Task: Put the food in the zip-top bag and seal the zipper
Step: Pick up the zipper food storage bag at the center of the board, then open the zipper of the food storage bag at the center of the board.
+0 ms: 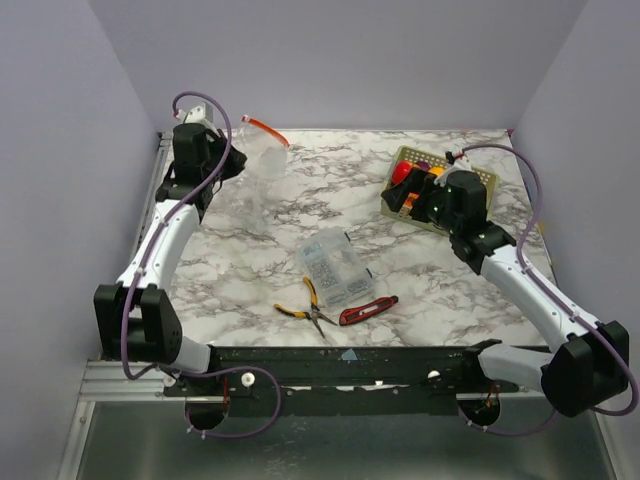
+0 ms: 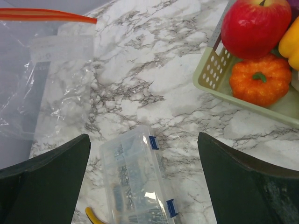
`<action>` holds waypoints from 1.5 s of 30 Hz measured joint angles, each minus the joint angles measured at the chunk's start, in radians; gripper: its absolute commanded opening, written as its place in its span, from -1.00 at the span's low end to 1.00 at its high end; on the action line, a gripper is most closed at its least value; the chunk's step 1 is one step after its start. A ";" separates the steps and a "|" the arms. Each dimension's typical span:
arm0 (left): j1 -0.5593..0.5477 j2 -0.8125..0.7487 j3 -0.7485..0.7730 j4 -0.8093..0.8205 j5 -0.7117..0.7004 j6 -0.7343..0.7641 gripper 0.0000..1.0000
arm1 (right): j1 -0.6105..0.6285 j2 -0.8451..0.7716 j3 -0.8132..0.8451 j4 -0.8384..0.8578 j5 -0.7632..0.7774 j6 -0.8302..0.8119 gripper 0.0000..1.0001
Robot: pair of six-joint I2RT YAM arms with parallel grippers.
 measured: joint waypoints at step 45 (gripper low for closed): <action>-0.300 -0.500 -0.393 0.220 0.085 0.755 -1.00 | 0.016 0.644 0.728 -0.072 -0.705 -0.659 0.21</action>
